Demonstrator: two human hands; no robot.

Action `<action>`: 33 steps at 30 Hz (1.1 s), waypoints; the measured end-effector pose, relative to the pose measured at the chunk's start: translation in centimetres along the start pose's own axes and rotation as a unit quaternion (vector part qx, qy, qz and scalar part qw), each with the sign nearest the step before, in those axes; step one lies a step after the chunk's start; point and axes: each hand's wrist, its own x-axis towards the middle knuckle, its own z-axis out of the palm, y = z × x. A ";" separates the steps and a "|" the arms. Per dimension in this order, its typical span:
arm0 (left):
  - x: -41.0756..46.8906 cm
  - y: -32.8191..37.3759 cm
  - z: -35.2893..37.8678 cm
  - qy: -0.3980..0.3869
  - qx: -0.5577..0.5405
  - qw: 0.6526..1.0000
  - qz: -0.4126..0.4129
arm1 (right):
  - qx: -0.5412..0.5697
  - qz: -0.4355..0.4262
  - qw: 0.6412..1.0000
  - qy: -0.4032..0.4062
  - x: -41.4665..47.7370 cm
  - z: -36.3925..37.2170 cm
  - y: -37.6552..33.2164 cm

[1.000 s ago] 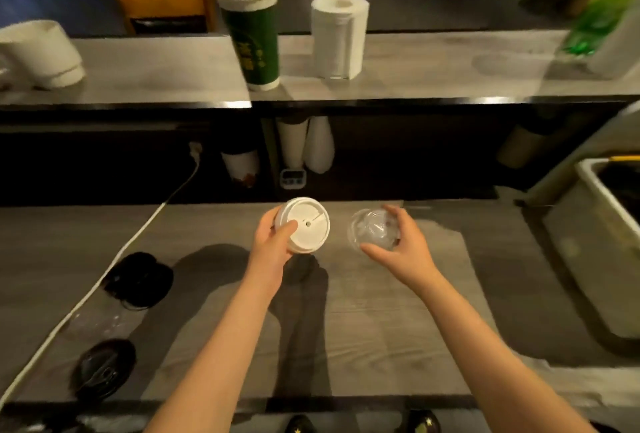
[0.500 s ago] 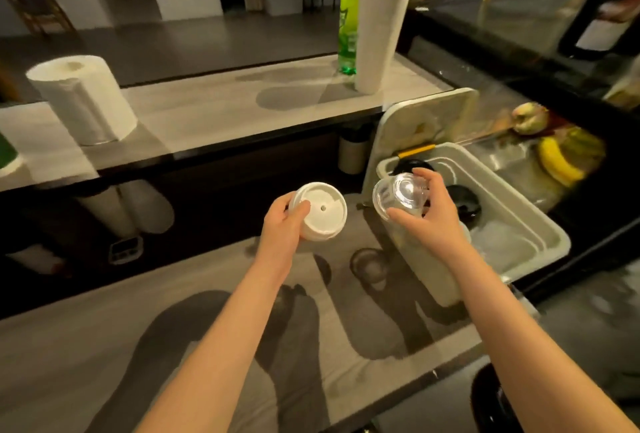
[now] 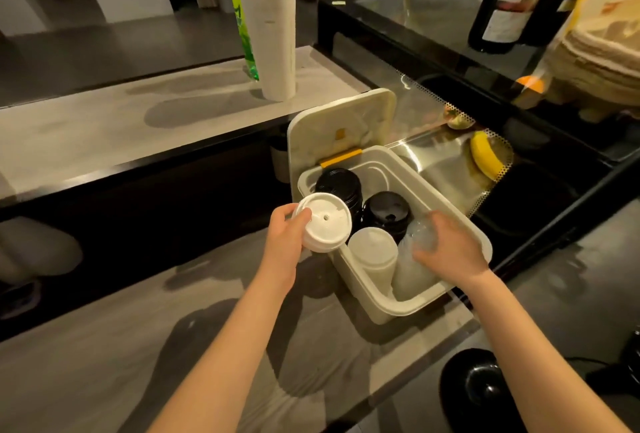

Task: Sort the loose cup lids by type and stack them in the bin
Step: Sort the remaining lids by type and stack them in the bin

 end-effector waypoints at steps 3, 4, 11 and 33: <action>0.4 -0.1 0.8 -0.002 0.001 1.000 -0.003 | -0.073 0.024 0.996 -0.045 0.7 0.3 0.0; 0.4 -0.1 1.0 0.000 0.002 1.000 -0.004 | -0.071 0.029 0.995 -0.056 0.9 0.2 0.0; 1.0 -0.2 2.3 0.011 0.009 1.000 -0.009 | -0.056 0.062 0.993 -0.077 1.4 -0.1 0.3; 2.2 0.7 2.8 -0.004 0.401 0.899 0.174 | 0.078 -0.208 0.968 -0.116 4.1 -0.9 -3.6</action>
